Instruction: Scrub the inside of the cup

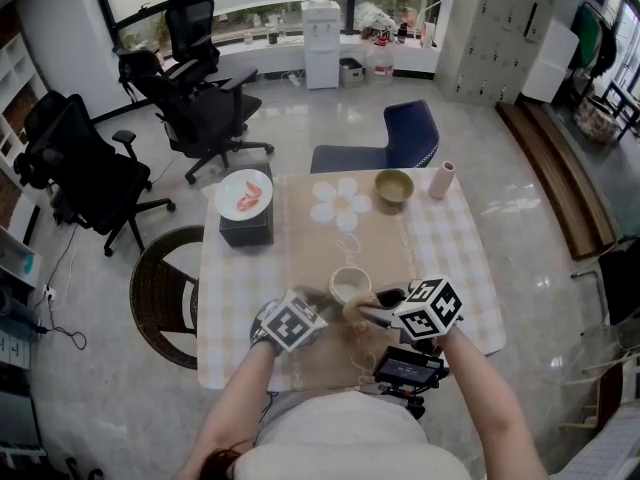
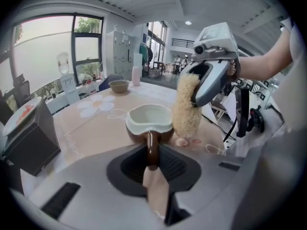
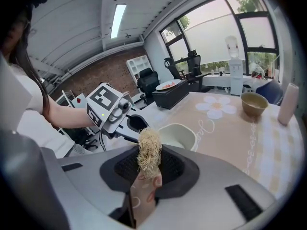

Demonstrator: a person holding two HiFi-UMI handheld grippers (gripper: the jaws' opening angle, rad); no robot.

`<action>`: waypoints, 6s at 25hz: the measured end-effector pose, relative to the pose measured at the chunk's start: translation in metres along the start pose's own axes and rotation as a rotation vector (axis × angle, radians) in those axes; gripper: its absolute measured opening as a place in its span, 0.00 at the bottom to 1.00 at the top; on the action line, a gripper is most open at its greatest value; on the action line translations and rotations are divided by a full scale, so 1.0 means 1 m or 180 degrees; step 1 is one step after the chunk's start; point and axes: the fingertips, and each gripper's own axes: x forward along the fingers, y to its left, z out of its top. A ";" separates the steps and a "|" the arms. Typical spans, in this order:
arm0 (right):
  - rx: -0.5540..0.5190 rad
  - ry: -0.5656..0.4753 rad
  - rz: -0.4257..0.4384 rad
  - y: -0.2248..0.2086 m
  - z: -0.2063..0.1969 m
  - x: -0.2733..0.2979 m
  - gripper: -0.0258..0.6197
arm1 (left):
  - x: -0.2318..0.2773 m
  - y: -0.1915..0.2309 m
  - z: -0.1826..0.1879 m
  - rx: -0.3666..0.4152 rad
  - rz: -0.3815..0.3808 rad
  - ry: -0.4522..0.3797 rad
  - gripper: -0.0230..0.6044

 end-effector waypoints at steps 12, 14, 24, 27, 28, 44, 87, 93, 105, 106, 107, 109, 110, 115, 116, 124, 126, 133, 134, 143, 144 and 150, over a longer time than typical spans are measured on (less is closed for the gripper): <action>-0.0190 -0.0544 -0.0251 -0.009 0.033 0.000 0.18 | -0.007 0.012 0.017 -0.0797 -0.0285 -0.0017 0.13; -0.0138 -0.0594 -0.0251 -0.011 0.033 0.000 0.18 | -0.007 0.014 0.018 -0.1026 -0.0351 -0.0047 0.13; 0.0036 -0.0640 -0.0136 -0.014 0.023 0.003 0.18 | -0.008 0.020 0.019 -0.1739 -0.0589 -0.0186 0.13; -0.0103 -0.0427 -0.0153 -0.012 0.009 0.011 0.18 | -0.009 0.022 0.019 -0.1872 -0.0637 -0.0223 0.13; -0.0142 -0.0345 -0.0161 -0.012 0.003 0.015 0.18 | -0.009 0.022 0.019 -0.1882 -0.0641 -0.0222 0.13; 0.0406 -0.0953 0.0082 -0.023 0.030 -0.012 0.18 | -0.009 0.022 0.017 -0.1767 -0.0636 -0.0202 0.13; 0.0944 -0.0630 0.0506 -0.050 -0.017 0.003 0.18 | -0.007 0.042 -0.021 -0.1564 -0.0992 -0.0530 0.13; 0.0552 -0.0528 0.0401 -0.037 -0.008 -0.002 0.18 | -0.004 0.041 -0.026 -0.1363 -0.0889 -0.0478 0.13; 0.0124 -0.0995 -0.0267 -0.050 0.021 -0.020 0.18 | -0.004 0.040 -0.027 -0.1269 -0.0841 -0.0429 0.13; 0.0125 -0.0985 -0.0264 -0.050 0.018 -0.020 0.18 | -0.004 0.040 -0.027 -0.1243 -0.0836 -0.0415 0.13; 0.0116 -0.0975 -0.0261 -0.050 0.016 -0.021 0.18 | -0.004 0.040 -0.027 -0.1215 -0.0830 -0.0399 0.13; 0.0087 -0.0949 -0.0273 -0.049 0.011 -0.022 0.18 | -0.004 0.040 -0.028 -0.1196 -0.0822 -0.0378 0.13; 0.0067 -0.0915 -0.0299 -0.050 0.008 -0.022 0.18 | -0.004 0.040 -0.028 -0.1223 -0.0818 -0.0378 0.13; -0.0222 -0.0434 -0.0447 -0.048 -0.022 -0.003 0.18 | -0.004 0.043 -0.030 -0.1408 -0.0812 -0.0414 0.13; -0.0277 -0.0403 -0.0488 -0.049 -0.023 0.000 0.18 | -0.004 0.042 -0.030 -0.1407 -0.0811 -0.0415 0.13; -0.1094 -0.0574 -0.1265 -0.055 0.027 -0.014 0.18 | -0.004 0.042 -0.029 -0.1564 -0.0819 -0.0429 0.13; -0.1226 -0.0661 -0.1297 -0.051 0.038 -0.013 0.18 | -0.005 0.041 -0.026 -0.1559 -0.0835 -0.0427 0.13; -0.1250 -0.0532 -0.1436 -0.058 0.038 -0.004 0.18 | -0.005 0.038 -0.020 -0.1618 -0.0835 -0.0365 0.13; -0.1224 -0.0487 -0.1482 -0.060 0.035 -0.002 0.18 | -0.005 0.038 -0.020 -0.1641 -0.0833 -0.0354 0.13; -0.1005 0.0090 -0.1287 -0.063 -0.004 0.013 0.18 | -0.006 0.038 -0.020 -0.1758 -0.0828 -0.0360 0.13; -0.0957 0.0047 -0.1290 -0.065 -0.002 0.010 0.18 | -0.006 0.038 -0.020 -0.1697 -0.0815 -0.0355 0.13; -0.0696 -0.0590 -0.1331 -0.076 0.033 -0.011 0.18 | -0.004 0.038 -0.025 -0.1101 -0.0625 -0.0318 0.13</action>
